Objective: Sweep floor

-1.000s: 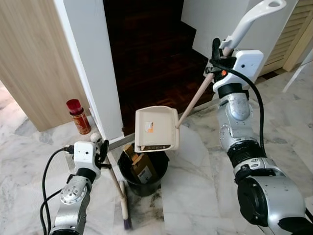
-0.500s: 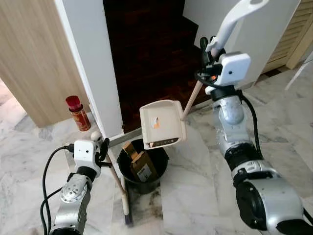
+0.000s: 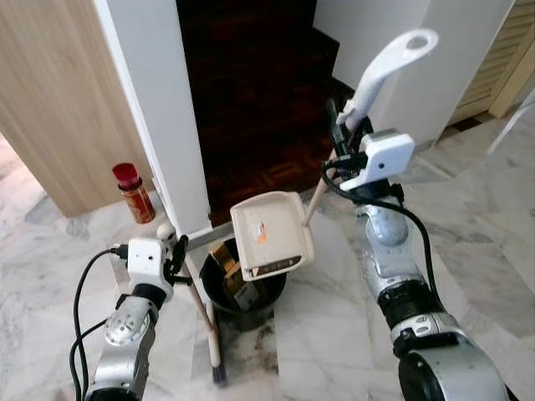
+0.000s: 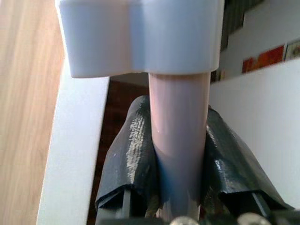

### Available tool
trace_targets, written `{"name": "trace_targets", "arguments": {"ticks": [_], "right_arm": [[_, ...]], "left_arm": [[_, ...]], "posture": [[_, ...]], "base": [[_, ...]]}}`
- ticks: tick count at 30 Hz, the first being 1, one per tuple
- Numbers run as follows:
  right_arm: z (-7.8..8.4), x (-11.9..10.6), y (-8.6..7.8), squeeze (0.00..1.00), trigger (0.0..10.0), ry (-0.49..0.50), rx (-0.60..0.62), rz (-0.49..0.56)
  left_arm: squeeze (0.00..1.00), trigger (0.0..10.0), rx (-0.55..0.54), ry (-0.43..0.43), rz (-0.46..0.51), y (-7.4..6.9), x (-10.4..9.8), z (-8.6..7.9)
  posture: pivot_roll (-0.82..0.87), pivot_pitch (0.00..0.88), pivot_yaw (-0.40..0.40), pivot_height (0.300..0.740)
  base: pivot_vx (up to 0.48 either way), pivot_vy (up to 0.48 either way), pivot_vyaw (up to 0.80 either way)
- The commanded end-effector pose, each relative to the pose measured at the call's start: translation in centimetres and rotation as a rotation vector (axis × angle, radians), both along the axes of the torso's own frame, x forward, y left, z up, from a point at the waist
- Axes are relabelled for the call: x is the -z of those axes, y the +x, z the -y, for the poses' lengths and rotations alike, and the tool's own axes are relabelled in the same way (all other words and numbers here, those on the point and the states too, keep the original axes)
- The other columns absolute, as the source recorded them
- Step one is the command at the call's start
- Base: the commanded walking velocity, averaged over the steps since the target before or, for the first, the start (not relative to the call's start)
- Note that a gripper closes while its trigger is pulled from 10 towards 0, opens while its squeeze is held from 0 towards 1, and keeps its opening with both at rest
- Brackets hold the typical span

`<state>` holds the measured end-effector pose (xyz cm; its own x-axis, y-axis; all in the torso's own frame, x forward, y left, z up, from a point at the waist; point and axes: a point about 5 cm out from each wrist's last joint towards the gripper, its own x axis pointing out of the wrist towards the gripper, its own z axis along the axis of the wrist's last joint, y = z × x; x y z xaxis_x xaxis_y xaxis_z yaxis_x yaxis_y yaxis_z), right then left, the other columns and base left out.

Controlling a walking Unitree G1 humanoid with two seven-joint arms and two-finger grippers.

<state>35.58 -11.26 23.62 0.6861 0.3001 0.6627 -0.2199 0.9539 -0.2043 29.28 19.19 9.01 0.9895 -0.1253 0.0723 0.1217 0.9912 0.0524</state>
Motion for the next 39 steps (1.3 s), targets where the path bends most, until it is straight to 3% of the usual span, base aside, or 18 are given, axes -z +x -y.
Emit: {"name": "trace_targets", "arguments": {"ticks": [1, 17, 29, 32, 39], "right_arm": [[-0.3, -1.9, -0.8, 0.0, 10.0, 0.011, -0.018, 0.104], [-2.1, -2.8, -3.2, 0.0, 10.0, 0.018, -0.092, 0.167], [-3.8, -1.5, -5.0, 0.0, 10.0, -0.096, -0.182, 0.169], [-4.6, -0.9, -5.9, 0.0, 10.0, -0.172, -0.219, 0.197], [-5.7, -0.8, -6.9, 0.0, 10.0, -0.221, -0.253, 0.236]], "left_arm": [[0.0, 10.0, 0.007, 0.019, 0.035, 0.2, -0.8, 0.0], [0.0, 10.0, 0.015, 0.025, 0.038, 0.2, -0.7, 0.2], [0.0, 10.0, 0.018, 0.021, 0.038, 0.2, -0.7, 0.3], [0.0, 10.0, 0.021, 0.024, 0.038, 0.2, -0.7, 0.4], [0.0, 10.0, 0.026, 0.025, 0.041, 0.2, -0.7, 0.5]], "posture": [[0.05, 0.075, -0.015, 0.74], [0.05, 0.08, -0.019, 0.74], [0.04, 0.082, -0.02, 0.74], [0.04, 0.083, -0.018, 0.74], [0.04, 0.083, -0.018, 0.74]], "base": [[0.0, 0.0, 0.0], [0.0, 0.0, 0.0], [0.0, 0.0, 0.0], [0.0, 0.0, 0.0], [0.0, 0.0, 0.0]]}}
